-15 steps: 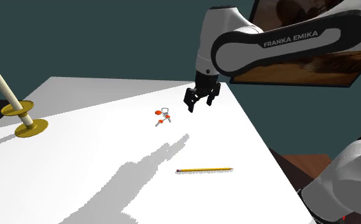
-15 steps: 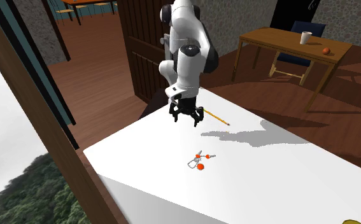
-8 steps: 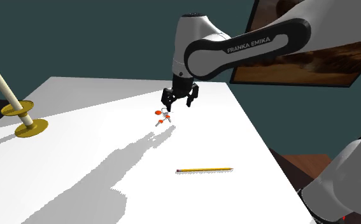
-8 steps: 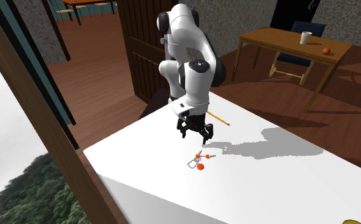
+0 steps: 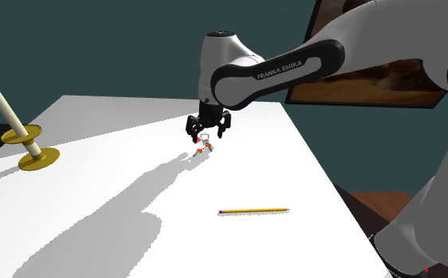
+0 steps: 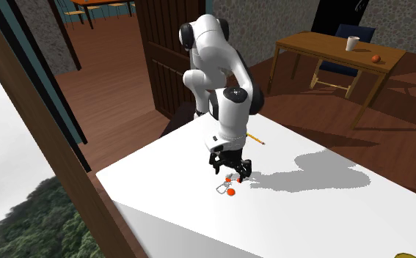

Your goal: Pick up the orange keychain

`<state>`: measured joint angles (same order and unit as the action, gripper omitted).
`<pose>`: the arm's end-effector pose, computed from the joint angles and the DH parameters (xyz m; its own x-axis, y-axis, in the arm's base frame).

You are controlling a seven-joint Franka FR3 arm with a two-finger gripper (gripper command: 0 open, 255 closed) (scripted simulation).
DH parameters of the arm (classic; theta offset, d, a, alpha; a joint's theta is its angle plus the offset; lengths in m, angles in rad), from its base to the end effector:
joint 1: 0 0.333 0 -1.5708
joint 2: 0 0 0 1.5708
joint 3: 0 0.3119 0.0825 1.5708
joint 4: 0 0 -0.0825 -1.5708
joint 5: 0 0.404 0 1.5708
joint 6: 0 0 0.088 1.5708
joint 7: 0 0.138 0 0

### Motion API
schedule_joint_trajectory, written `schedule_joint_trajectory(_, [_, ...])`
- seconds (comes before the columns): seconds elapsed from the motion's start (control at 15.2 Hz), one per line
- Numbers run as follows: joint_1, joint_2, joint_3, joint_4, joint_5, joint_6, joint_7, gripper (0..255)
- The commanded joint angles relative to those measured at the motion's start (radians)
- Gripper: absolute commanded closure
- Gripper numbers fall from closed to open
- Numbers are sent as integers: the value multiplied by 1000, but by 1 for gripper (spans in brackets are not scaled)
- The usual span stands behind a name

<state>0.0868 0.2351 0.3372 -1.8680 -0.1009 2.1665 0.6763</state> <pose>0.5884 0.2502 0.3589 0.9754 -0.2098 0.0672 -0.2074 -0.9774 -0.0405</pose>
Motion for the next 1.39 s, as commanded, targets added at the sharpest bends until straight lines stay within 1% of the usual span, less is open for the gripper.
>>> schedule_joint_trajectory(0.0, [1, 13, -2, -14, -6, 26, 4, 0])
schedule_joint_trajectory(0.2, [2, 22, -3, -24, -11, 45, 7, 0])
schedule_joint_trajectory(0.26, [3, 22, -3, -25, -11, 46, 8, 255])
schedule_joint_trajectory(0.79, [11, 33, -1, -13, -16, 45, 20, 255])
schedule_joint_trajectory(0.86, [2, 22, -4, -24, -10, 45, 7, 255])
schedule_joint_trajectory(1.32, [-1, -15, 1, 25, 8, -39, -6, 255])
